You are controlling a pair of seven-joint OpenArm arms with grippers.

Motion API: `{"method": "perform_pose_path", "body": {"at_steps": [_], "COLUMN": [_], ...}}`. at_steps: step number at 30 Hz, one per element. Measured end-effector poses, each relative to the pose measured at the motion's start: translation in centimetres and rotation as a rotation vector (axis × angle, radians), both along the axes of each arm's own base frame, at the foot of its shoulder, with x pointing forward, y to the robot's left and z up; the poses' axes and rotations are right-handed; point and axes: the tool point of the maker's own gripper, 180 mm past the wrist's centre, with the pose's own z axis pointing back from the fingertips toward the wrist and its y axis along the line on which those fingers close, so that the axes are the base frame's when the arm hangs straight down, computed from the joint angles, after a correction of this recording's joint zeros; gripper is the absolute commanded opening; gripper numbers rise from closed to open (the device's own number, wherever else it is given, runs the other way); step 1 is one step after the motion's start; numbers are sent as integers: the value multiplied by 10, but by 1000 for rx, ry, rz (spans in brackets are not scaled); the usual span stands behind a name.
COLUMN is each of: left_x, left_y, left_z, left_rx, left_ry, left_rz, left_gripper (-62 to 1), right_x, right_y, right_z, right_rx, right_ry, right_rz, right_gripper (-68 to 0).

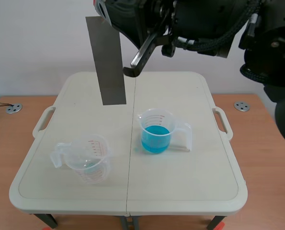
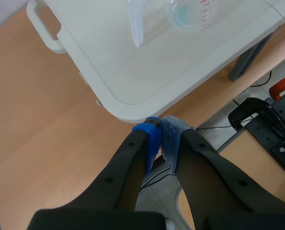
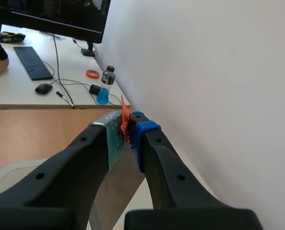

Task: Hold the metal plate by the orange handle, dip it into the blue solution, take it out and point at it, then put the plate back in the beaker on the left.
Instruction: 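Put the plate into the left beaker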

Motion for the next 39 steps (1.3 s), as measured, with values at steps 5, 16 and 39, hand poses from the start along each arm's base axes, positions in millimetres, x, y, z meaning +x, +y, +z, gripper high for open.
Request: {"method": "perform_pose_path", "body": {"at_steps": [5,16,39], "left_x": [0,-15,-29], "left_y": [0,2,11], "left_z": [0,-8,-20], "left_rx": [0,11,26], "left_ry": [0,57,115], "left_rz": [3,8,31], "left_gripper": [-594,-594,-594], "right_x": [-8,-20,-10], "right_y": [20,49,81], "right_z": [3,0,-64], "right_rx": [23,13,-51], "right_ry": [12,19,199], "right_rz": [37,75,91], "right_gripper": [-662,-662,-662]}}
